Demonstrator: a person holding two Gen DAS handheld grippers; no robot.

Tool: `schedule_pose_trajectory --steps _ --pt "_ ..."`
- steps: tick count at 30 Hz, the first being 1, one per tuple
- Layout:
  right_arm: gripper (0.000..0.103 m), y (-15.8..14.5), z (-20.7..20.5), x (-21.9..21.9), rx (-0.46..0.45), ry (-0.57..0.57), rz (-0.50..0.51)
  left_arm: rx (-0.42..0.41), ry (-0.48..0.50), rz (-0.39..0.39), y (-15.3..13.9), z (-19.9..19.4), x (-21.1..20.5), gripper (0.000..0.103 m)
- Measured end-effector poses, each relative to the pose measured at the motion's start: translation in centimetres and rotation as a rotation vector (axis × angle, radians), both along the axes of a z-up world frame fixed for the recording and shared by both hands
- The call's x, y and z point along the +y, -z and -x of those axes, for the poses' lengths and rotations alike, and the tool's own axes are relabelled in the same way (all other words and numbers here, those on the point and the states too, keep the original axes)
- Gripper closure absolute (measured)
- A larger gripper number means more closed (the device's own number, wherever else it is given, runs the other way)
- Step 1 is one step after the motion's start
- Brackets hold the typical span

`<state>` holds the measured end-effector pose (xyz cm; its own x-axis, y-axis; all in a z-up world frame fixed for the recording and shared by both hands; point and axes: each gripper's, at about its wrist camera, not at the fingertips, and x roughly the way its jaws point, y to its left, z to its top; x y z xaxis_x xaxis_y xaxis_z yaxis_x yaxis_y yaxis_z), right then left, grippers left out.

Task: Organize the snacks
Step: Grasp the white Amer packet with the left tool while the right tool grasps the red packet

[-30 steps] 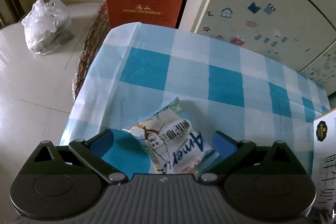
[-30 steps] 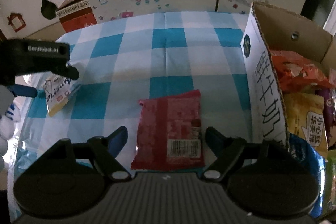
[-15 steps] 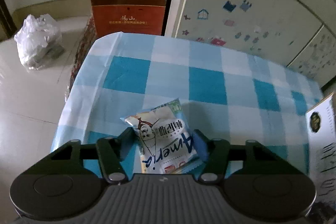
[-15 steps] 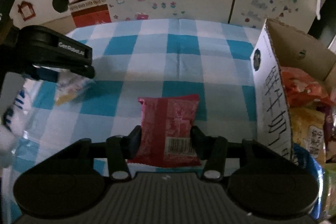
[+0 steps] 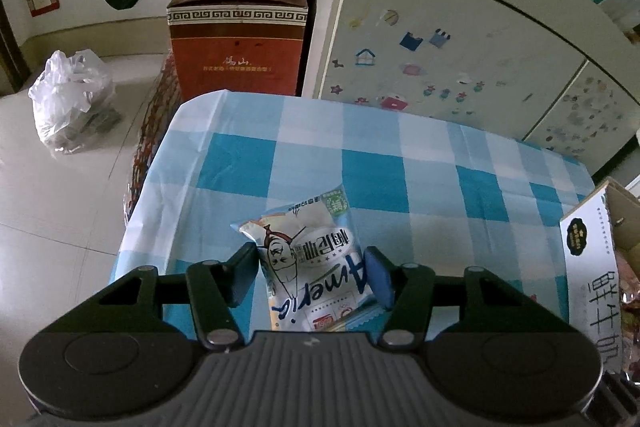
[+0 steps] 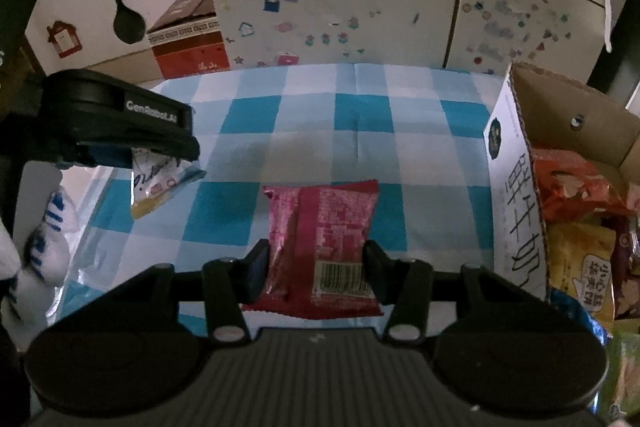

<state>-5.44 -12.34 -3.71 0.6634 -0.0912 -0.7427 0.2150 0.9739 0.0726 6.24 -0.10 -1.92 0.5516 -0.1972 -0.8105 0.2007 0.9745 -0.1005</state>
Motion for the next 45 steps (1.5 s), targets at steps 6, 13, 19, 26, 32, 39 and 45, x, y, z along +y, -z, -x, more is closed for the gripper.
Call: schedule_pose_trajectory --steps 6,13,19,26,32,39,45 --pt "0.053 -0.7 0.6 0.2 -0.017 -0.01 -0.002 -0.01 -0.009 0.013 -0.7 0.7 0.5 0.04" --pt "0.053 -2.5 2.1 -0.1 -0.054 0.0 -0.01 -0.031 -0.02 0.02 -1.6 1.6 1.2 0.04" --pt "0.053 -3.9 3.6 -0.3 -0.072 -0.007 -0.023 -0.027 -0.022 0.039 -2.0 2.4 1.8 0.04" --pt "0.053 -5.4 5.8 -0.3 -0.091 -0.017 -0.012 -0.042 -0.018 0.063 -2.8 3.9 2.2 0.04" --pt "0.053 -6.6 7.5 -0.7 -0.116 -0.015 -0.024 -0.067 -0.016 0.086 -3.5 5.9 2.3 0.04" --pt "0.052 -7.7 8.2 -1.3 -0.15 -0.017 -0.043 -0.081 -0.009 0.086 -3.3 7.4 2.0 0.04" --pt "0.053 -8.3 9.1 -2.7 -0.18 0.001 -0.053 -0.096 0.015 0.086 -3.0 8.6 1.2 0.04"
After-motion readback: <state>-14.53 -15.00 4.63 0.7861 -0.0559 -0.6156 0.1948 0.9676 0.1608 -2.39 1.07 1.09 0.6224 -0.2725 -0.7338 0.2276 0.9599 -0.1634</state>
